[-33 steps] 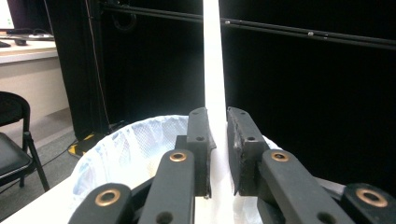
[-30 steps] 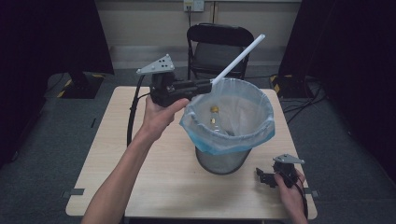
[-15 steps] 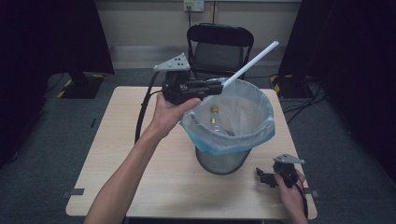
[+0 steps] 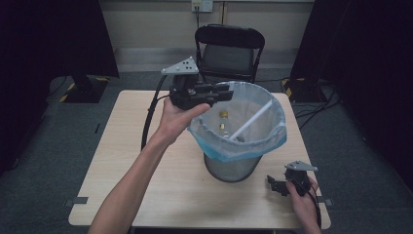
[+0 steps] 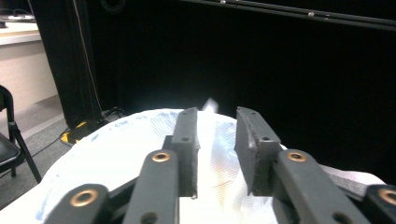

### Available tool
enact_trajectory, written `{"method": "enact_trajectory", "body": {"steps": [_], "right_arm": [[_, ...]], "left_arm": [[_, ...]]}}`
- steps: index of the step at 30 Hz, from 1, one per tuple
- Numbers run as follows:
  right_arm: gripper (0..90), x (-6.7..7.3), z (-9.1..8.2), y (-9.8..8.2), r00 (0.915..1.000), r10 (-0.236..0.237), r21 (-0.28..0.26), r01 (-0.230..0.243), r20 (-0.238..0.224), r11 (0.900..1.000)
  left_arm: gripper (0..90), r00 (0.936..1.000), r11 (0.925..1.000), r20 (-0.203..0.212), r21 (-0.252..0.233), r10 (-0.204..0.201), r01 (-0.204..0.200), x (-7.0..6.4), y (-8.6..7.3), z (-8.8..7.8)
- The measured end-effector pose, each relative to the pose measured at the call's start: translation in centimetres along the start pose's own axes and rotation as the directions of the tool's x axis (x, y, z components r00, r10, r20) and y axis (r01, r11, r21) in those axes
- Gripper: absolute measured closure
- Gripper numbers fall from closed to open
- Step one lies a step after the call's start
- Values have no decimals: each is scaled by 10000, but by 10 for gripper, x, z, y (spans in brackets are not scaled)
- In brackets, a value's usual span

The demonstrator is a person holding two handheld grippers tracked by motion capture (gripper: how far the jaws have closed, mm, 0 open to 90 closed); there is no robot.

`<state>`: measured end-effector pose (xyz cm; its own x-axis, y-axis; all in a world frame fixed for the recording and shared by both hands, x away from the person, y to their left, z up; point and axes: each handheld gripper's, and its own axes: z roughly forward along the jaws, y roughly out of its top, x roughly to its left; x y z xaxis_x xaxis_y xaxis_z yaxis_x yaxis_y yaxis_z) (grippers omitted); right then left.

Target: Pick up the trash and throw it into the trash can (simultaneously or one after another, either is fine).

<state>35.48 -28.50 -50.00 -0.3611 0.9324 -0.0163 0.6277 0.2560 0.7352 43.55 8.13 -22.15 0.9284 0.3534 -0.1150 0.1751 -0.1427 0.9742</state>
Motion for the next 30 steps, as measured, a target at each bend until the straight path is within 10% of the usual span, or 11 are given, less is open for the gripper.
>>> {"method": "enact_trajectory", "body": {"steps": [17, 30], "right_arm": [[126, 0, 0, 0, 10000, -5, -5, 5, 5, 10000], [126, 0, 0, 0, 10000, -3, -2, 3, 6, 10000]], "left_arm": [[310, 9975, 10000, -697, -35, -90, 88, 4, -2, -5], [220, 9926, 9995, -1184, -173, -279, 260, 12, -14, -13]]}}
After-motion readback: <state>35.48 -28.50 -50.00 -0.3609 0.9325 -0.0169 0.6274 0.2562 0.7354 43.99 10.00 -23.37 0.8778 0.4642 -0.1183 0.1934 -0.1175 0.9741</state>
